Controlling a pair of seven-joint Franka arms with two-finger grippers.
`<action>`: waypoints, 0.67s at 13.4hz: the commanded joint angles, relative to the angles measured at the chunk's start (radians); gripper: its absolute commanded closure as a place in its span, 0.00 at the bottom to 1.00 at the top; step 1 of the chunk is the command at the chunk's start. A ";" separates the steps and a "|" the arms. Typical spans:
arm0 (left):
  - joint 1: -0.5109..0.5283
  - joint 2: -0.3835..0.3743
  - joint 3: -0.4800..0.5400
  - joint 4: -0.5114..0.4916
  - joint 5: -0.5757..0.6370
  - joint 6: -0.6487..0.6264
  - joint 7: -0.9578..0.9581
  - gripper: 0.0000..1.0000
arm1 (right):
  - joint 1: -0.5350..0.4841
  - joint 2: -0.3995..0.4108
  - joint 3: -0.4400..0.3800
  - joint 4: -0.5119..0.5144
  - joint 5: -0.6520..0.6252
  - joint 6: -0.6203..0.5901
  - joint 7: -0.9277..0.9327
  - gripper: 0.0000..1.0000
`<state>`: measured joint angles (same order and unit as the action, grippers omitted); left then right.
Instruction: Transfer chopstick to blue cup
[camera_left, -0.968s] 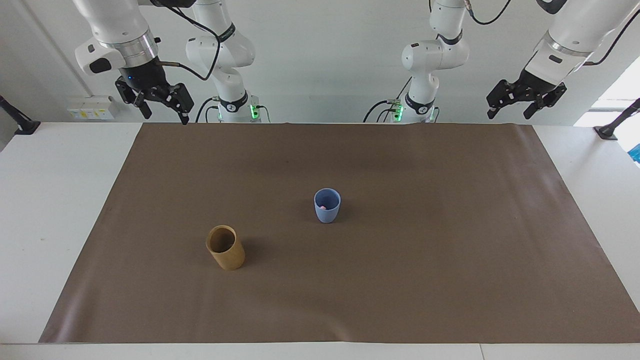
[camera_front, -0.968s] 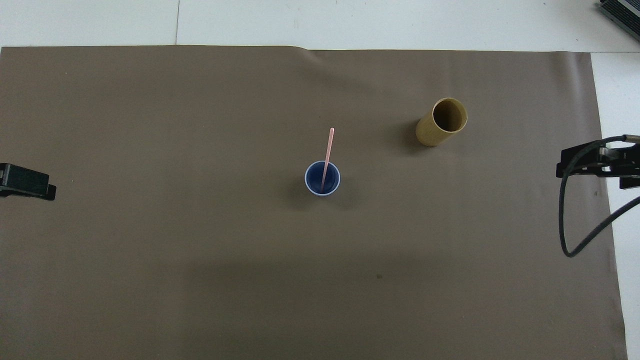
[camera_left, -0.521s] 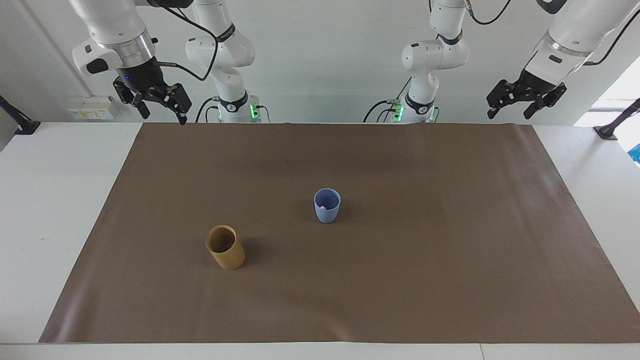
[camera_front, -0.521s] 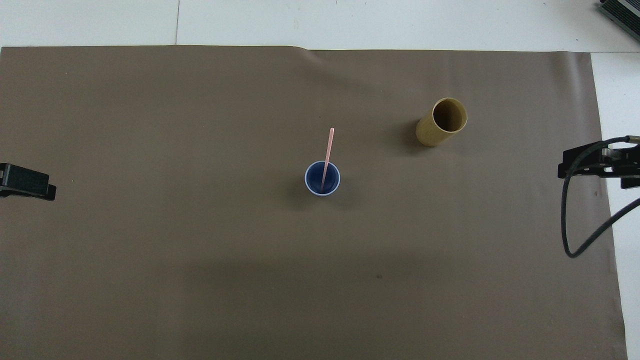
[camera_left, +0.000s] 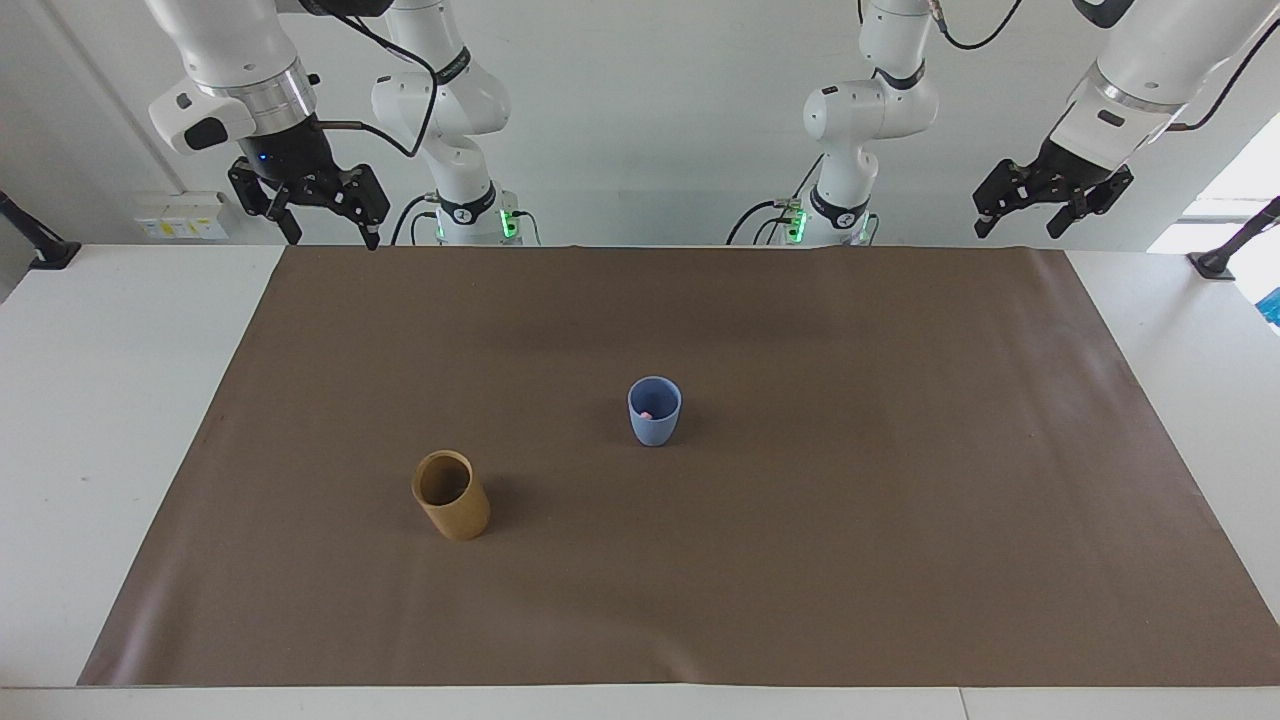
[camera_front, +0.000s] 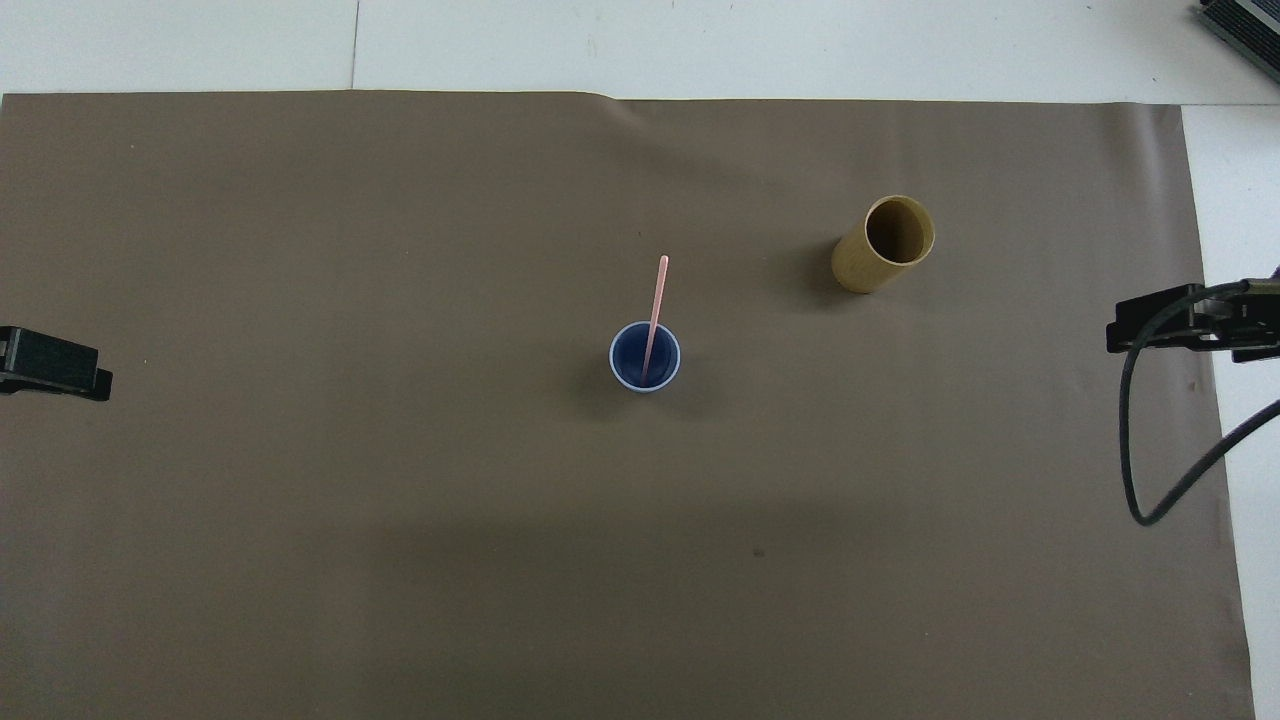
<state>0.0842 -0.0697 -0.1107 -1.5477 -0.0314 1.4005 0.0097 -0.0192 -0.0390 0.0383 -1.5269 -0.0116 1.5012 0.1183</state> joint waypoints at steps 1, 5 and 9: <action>0.011 -0.022 -0.007 -0.019 0.010 -0.003 -0.008 0.00 | -0.005 -0.015 0.009 -0.024 0.021 0.040 0.003 0.00; 0.011 -0.022 -0.007 -0.019 0.010 -0.003 -0.007 0.00 | -0.005 -0.015 0.012 -0.024 0.021 0.044 0.023 0.00; 0.011 -0.022 -0.007 -0.019 0.010 -0.003 -0.008 0.00 | -0.004 -0.016 0.012 -0.027 0.027 0.039 0.026 0.00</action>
<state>0.0842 -0.0697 -0.1107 -1.5477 -0.0314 1.4005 0.0097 -0.0188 -0.0390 0.0455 -1.5275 -0.0085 1.5209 0.1260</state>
